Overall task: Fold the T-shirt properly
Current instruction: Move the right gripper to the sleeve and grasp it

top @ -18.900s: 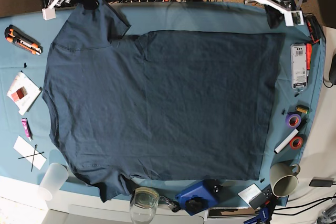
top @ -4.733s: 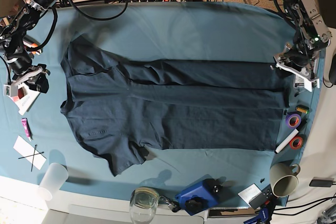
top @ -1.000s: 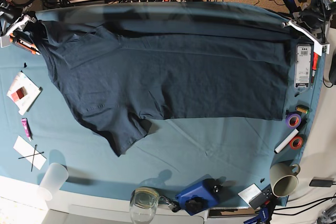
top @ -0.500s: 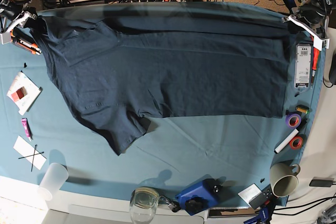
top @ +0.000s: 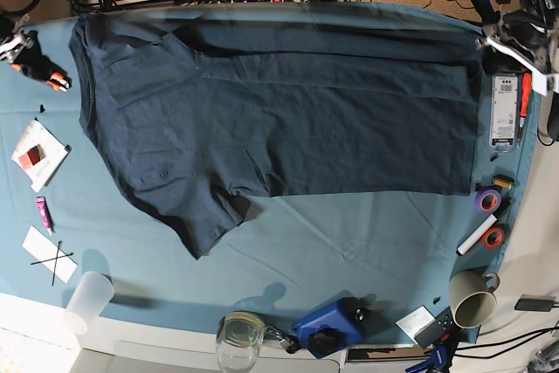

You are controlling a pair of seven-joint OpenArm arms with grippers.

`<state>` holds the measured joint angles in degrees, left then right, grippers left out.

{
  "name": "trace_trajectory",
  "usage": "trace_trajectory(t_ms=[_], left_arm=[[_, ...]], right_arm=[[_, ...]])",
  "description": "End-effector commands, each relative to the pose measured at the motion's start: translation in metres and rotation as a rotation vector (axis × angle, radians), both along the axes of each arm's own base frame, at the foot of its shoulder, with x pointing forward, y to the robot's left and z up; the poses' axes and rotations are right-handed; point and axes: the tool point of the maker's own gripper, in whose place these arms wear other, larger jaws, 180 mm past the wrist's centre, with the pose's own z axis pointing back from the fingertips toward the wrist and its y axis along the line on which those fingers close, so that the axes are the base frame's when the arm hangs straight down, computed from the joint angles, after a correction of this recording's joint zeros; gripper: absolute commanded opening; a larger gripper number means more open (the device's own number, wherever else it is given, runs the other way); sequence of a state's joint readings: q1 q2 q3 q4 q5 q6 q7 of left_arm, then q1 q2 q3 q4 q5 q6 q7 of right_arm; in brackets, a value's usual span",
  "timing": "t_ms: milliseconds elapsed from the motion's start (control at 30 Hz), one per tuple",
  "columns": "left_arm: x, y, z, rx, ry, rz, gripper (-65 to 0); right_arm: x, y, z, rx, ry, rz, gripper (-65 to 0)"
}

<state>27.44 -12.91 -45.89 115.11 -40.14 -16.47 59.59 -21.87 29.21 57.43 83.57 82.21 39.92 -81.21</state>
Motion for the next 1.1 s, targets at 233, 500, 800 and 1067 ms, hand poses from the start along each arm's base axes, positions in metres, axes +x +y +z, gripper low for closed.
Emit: trace_trajectory(t_ms=[233,500,800,1067], left_arm=[[0.039,-0.003,0.037,0.047,-0.162,-0.062,-37.2],[0.060,-0.036,0.033,0.008,-0.181,-0.152,-37.1],[0.071,-0.060,0.017,0.084,-0.116,-0.233,-37.1],[0.071,-0.060,0.016,0.090,-0.113,-0.232,-37.1]], right_arm=[[0.044,-0.005,0.051,-0.020,-0.209,0.010,-44.9],[0.092,0.004,0.023,-0.208,-0.036,0.100,-44.9],[0.172,0.022,0.002,-0.446,0.022,0.182,-44.9],[0.204,0.038,-0.050,-0.320,0.127,0.216,-45.0]])
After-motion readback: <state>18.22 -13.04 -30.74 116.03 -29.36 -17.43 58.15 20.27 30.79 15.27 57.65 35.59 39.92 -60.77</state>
